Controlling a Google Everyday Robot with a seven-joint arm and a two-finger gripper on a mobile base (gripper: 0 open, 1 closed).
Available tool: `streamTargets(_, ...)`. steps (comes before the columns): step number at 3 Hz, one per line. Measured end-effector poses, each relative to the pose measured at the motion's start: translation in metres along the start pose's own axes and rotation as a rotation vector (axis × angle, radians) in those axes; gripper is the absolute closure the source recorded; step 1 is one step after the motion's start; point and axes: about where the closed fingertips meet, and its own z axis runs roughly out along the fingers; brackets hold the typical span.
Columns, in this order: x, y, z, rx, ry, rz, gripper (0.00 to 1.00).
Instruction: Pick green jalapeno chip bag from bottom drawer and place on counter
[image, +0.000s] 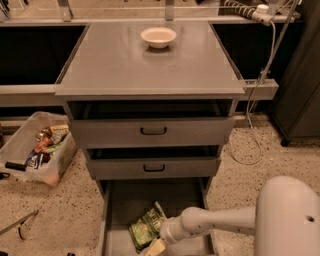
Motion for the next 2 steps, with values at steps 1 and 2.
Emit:
streamTargets(1,0.0,-0.0121,0.0746,-0.012,-0.041,0.021,0.0)
streamTargets(2,0.0,-0.0121,0.0746,-0.012,-0.041,0.021,0.0)
